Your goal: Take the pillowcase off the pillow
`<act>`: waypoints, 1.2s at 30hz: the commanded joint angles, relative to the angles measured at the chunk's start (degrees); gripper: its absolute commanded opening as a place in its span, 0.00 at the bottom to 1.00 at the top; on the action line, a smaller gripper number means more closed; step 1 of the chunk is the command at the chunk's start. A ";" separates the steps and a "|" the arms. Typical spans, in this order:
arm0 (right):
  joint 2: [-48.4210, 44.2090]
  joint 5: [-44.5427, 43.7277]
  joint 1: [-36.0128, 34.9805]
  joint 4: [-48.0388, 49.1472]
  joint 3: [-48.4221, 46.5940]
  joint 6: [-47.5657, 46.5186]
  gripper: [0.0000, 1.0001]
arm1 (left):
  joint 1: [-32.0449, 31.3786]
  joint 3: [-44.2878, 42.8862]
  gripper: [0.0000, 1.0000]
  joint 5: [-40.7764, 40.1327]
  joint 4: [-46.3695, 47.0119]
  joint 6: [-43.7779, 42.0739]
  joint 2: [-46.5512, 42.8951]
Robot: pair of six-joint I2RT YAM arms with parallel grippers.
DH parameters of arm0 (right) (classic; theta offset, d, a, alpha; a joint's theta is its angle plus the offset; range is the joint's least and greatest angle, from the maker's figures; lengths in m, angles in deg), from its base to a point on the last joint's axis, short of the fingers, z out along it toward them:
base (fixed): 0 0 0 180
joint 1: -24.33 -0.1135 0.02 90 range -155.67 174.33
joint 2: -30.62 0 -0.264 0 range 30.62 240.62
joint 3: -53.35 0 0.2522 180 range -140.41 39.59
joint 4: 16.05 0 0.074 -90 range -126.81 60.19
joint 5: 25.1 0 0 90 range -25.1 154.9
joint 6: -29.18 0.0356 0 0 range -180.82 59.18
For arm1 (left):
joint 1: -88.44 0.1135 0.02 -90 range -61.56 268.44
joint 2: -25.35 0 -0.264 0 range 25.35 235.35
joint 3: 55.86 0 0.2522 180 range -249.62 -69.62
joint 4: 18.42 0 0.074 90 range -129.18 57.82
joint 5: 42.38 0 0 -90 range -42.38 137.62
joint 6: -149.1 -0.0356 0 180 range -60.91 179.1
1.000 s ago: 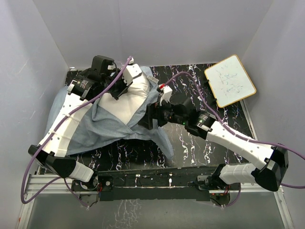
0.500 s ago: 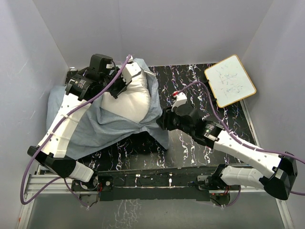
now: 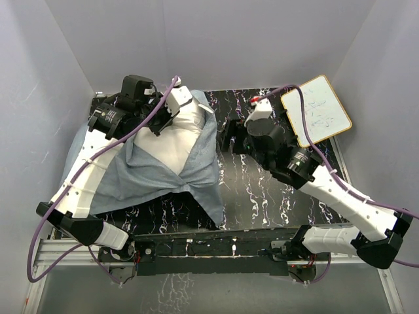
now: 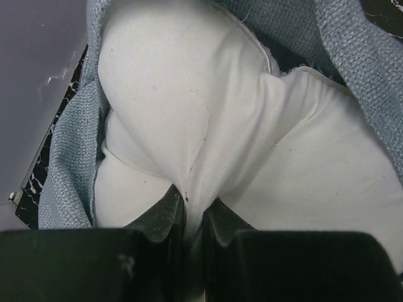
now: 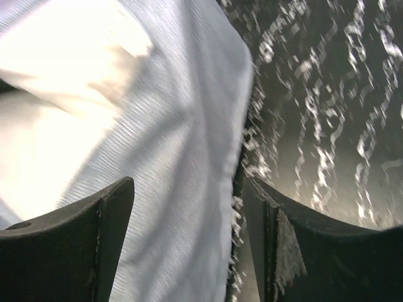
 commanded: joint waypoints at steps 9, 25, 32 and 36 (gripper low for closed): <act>15.62 0.91 -4.38 4.95 -15.91 -0.22 0.79 | 0.13 -1.78 0.00 0.53 2.92 0.46 -3.34; 3.29 -5.56 -0.75 6.80 8.21 2.29 0.49 | 0.13 -7.18 0.00 0.74 1.42 -0.45 -2.66; 2.46 -2.33 1.20 8.09 11.64 2.89 0.21 | 0.14 -12.52 0.00 2.21 -0.61 1.46 -1.05; 2.61 -1.58 1.29 8.61 12.94 3.16 0.11 | 0.13 -17.84 0.00 3.54 -1.82 3.24 0.72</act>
